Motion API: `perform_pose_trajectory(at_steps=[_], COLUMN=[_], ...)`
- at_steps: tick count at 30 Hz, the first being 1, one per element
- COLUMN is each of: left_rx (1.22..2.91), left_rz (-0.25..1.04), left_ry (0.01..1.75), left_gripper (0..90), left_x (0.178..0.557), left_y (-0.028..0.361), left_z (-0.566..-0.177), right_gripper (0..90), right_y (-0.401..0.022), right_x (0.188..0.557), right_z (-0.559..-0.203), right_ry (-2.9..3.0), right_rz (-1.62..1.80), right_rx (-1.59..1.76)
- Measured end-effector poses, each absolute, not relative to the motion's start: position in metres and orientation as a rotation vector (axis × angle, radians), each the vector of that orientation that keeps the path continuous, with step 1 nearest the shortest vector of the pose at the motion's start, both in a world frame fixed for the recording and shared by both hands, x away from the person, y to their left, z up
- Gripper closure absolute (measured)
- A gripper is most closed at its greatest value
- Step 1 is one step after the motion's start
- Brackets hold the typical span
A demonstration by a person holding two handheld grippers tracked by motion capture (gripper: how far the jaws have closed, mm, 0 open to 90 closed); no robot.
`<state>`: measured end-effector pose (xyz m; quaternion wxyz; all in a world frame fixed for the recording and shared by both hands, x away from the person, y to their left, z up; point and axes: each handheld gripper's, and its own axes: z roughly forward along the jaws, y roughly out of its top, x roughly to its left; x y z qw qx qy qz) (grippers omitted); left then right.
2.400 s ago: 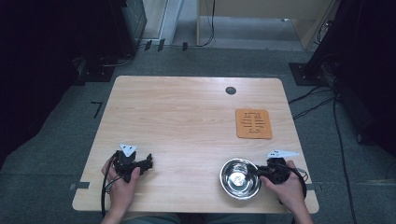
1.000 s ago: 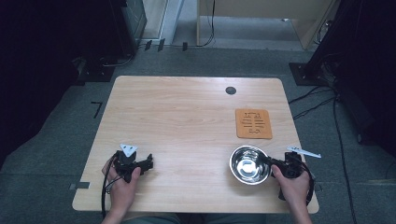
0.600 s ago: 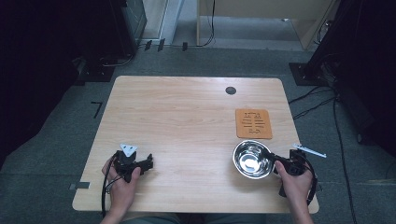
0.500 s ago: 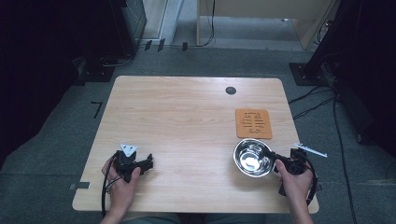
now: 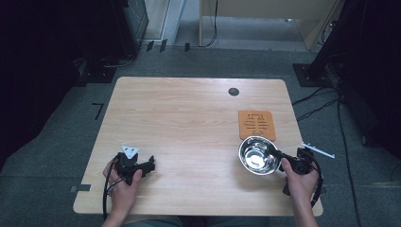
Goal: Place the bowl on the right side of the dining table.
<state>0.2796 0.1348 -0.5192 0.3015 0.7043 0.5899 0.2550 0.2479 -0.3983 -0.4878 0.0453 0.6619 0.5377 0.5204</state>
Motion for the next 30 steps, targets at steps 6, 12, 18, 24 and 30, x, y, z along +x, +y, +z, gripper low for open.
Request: perform_pose_trajectory(at_steps=[6, 12, 18, 24, 30], left_rx=[1.868, 1.868, 1.868, 1.868, 1.868], left_rz=[0.676, 0.676, 0.676, 0.676, 0.676], left_ry=[1.565, 1.565, 1.565, 1.565, 1.565], left_gripper=[9.4, 9.4, 9.4, 9.4, 9.4], left_x=[0.280, 0.280, 0.280, 0.280, 0.280], left_y=[0.135, 0.135, 0.135, 0.135, 0.135], left_z=[-0.519, -0.519, -0.519, -0.519, -0.519], right_gripper=[84.6, 84.6, 84.6, 84.6, 84.6], right_y=[-0.402, -0.403, -0.403, -0.405, -0.410], right_x=[0.249, 0.252, 0.259, 0.269, 0.279], right_z=[-0.485, -0.484, -0.480, -0.476, -0.474], right_ry=[1.608, 1.598, 1.567, 1.532, 1.488], right_rz=[1.583, 1.549, 1.549, 1.533, 1.516], right_rx=[2.022, 2.022, 2.020, 2.020, 2.041])
